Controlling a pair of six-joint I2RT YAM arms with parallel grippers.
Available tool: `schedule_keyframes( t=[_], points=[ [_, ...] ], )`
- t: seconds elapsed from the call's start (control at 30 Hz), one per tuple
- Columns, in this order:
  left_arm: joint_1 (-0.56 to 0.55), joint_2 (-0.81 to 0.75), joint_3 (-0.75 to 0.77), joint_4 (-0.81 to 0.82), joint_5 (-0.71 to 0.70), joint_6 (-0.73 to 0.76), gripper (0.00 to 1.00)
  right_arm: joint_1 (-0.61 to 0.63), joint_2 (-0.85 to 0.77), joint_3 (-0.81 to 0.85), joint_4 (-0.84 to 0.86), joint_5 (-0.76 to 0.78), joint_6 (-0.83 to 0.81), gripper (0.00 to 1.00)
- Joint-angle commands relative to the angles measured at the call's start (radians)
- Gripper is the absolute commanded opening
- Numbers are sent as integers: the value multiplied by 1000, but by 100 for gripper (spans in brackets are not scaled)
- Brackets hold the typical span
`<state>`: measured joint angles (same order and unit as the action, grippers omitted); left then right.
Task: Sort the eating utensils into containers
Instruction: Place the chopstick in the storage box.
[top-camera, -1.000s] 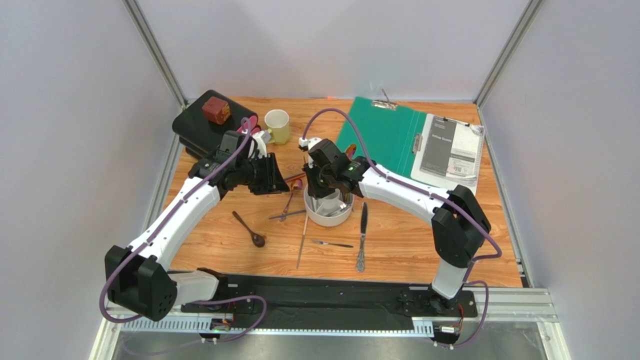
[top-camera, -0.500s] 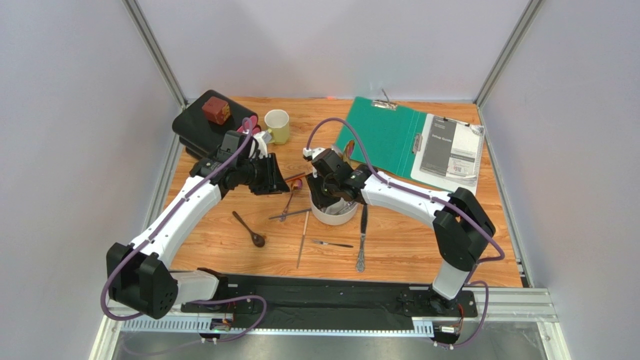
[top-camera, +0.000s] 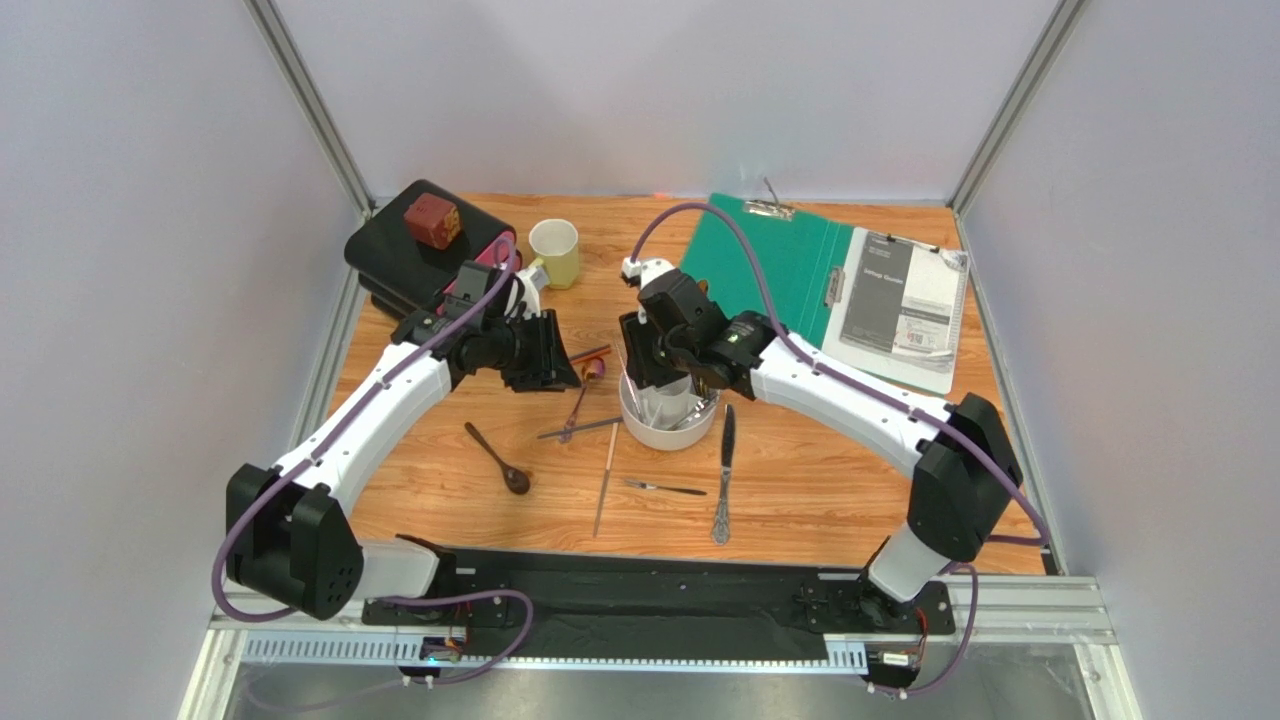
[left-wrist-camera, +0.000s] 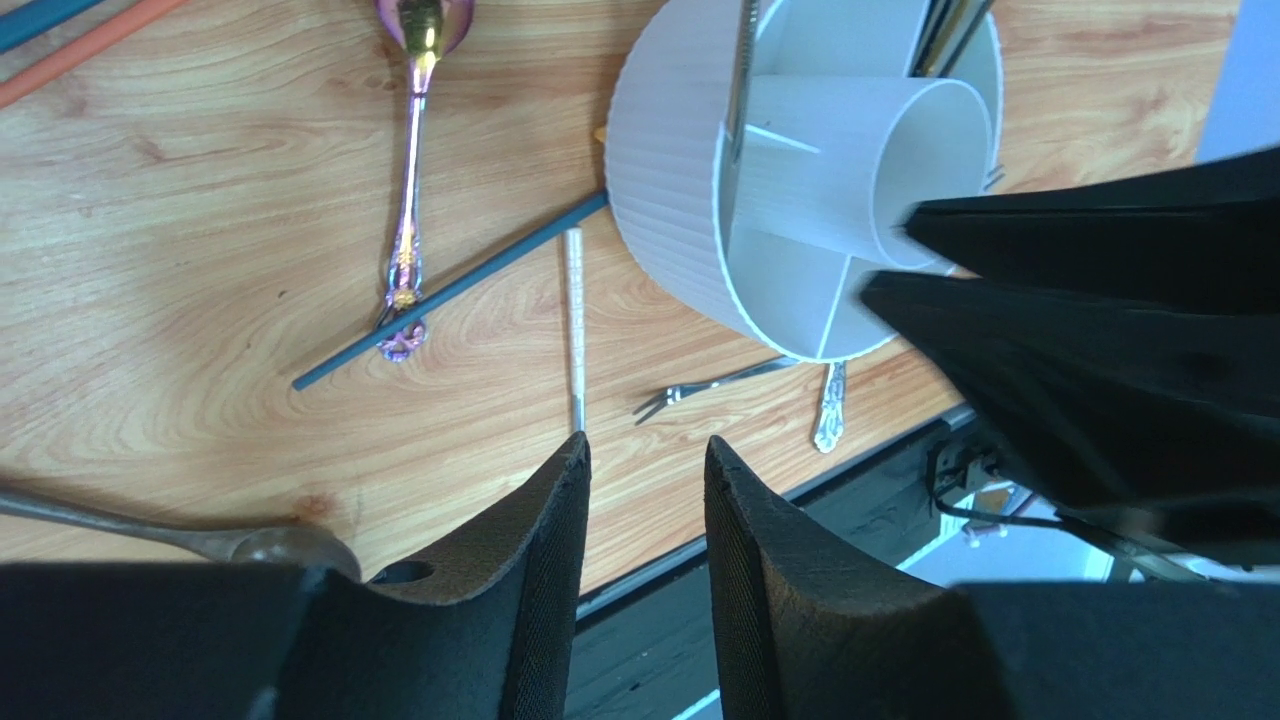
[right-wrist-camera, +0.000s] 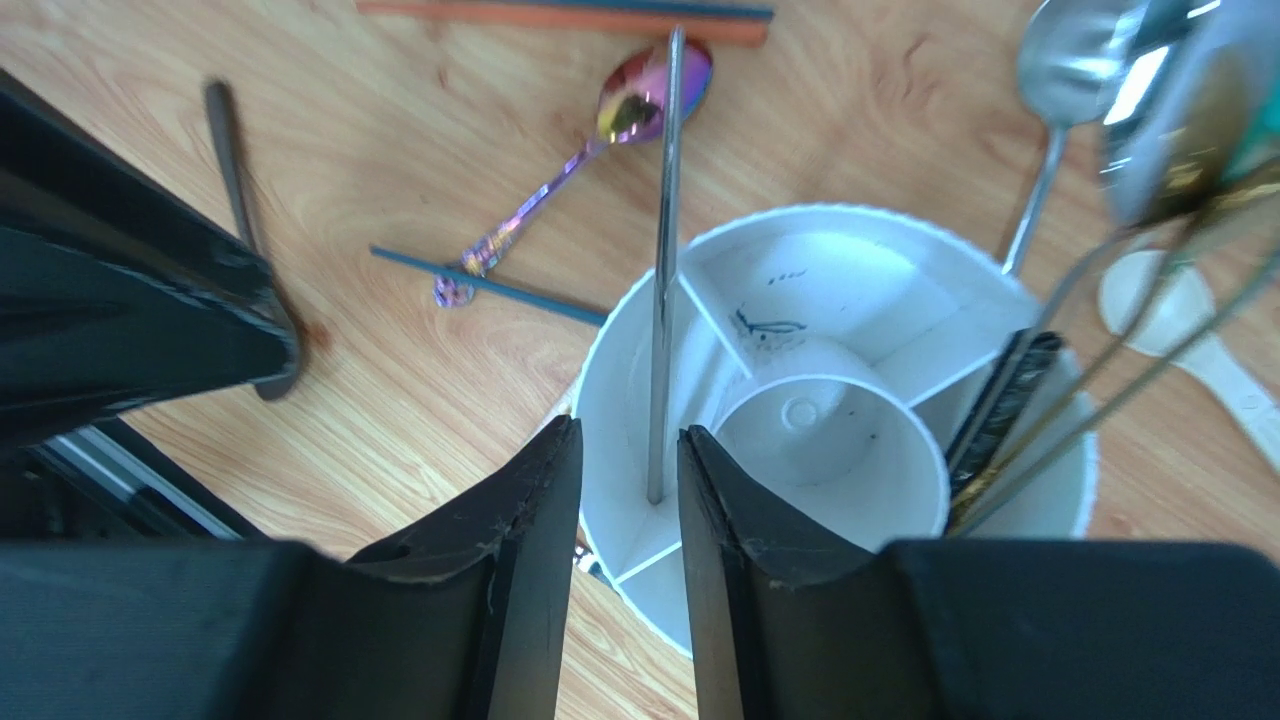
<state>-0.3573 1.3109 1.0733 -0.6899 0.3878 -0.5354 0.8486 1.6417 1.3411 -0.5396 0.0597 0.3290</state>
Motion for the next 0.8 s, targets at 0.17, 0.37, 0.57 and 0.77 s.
schedule_keyframes(
  t=[0.17, 0.37, 0.57, 0.77],
  points=[
    [21, 126, 129, -132, -112, 97, 48, -65, -235, 79, -48, 72, 48, 40],
    [57, 241, 221, -175, -144, 167, 52, -120, -367, 41, -83, 124, 65, 42],
    [63, 341, 299, -252, -119, 270, 52, -169, -450, -42, -132, 141, 91, 42],
    [70, 389, 304, -272, -208, 281, 52, -181, -493, -85, -189, 144, 110, 42]
  ],
)
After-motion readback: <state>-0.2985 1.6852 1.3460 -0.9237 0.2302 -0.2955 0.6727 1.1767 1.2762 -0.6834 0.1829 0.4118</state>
